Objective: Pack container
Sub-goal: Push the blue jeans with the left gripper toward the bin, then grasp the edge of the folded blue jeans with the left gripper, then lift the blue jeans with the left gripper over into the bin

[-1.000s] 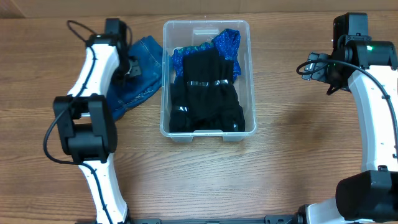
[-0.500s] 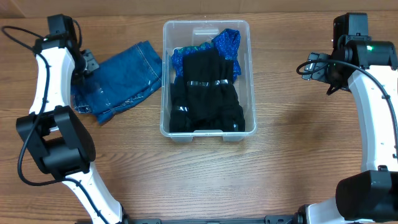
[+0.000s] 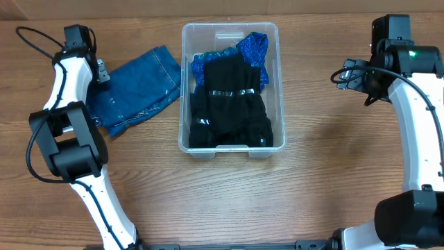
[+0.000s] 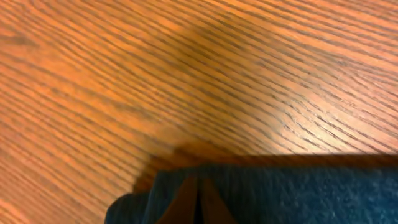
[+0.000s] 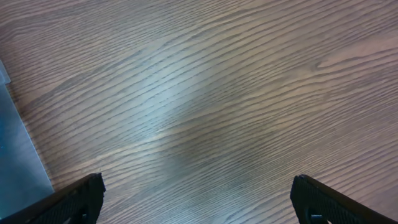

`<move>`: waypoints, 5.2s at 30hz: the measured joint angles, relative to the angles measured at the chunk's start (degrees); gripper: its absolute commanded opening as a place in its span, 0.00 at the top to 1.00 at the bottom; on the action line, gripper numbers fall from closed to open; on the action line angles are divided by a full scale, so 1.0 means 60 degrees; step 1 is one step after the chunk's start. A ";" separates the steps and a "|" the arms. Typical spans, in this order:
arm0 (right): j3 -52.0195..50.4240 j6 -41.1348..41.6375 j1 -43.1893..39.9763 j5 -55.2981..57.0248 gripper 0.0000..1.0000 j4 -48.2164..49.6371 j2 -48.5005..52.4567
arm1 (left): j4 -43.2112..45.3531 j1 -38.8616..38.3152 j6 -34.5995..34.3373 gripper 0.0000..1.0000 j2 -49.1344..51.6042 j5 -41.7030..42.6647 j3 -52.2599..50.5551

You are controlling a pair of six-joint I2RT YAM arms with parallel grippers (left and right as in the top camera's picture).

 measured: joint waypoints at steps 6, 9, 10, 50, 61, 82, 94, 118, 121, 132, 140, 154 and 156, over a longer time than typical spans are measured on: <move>0.0000 0.0004 -0.0004 0.0000 0.00 0.0004 0.0000 | -0.2302 0.0087 0.0069 0.96 0.0055 0.0171 0.0404; 0.0000 0.0000 0.0000 0.0004 0.00 -0.0007 0.0000 | -0.4404 0.0149 -0.0015 0.96 0.0018 0.1388 0.0521; 0.0000 0.0004 0.0000 0.0000 0.00 0.0000 0.0000 | -0.5588 0.0219 -0.0018 0.96 0.0011 0.1774 0.0372; 0.0000 0.0000 0.0000 0.0004 0.00 -0.0004 0.0000 | -0.3581 0.0120 0.1326 0.00 -0.1519 0.6583 -0.0627; 0.0000 0.0004 0.0000 0.0000 0.00 -0.0004 0.0000 | -0.2586 0.0120 0.1537 0.00 -0.0477 0.6481 -0.0954; 0.0000 0.0004 0.0000 0.0004 0.00 0.0000 0.0000 | -0.2514 0.0142 0.2532 0.02 -0.0302 0.7723 -0.0929; 0.0000 0.0004 0.0000 0.0000 0.00 0.0000 0.0000 | -0.0237 0.0189 0.2164 0.23 -0.0721 0.8448 -0.2299; 0.0000 0.0000 0.0000 0.0000 0.00 -0.0004 0.0000 | -0.0044 0.0357 0.2947 0.12 -0.0470 1.0673 -0.2510; 0.0000 0.0004 0.0000 0.0004 0.00 0.0000 0.0000 | -0.0047 0.0353 0.3064 0.12 -0.0382 1.1049 -0.2539; 0.0000 0.0000 -0.0004 0.0000 0.00 -0.0004 0.0000 | -0.0047 0.0007 0.3067 0.70 -0.0233 1.1100 -0.2663; 0.0000 -0.0004 0.0000 0.0004 0.00 0.0000 0.0000 | -0.0251 0.0018 0.2841 0.96 -0.0222 1.1045 -0.2605; 0.0000 0.0004 0.0000 0.0004 0.00 0.0000 0.0000 | -0.5646 0.0080 0.3253 0.96 0.0353 1.0276 0.0747; 0.0000 0.0004 0.0000 0.0004 0.00 0.0000 0.0000 | -0.6054 0.0029 0.3289 0.96 0.0353 1.0346 0.1410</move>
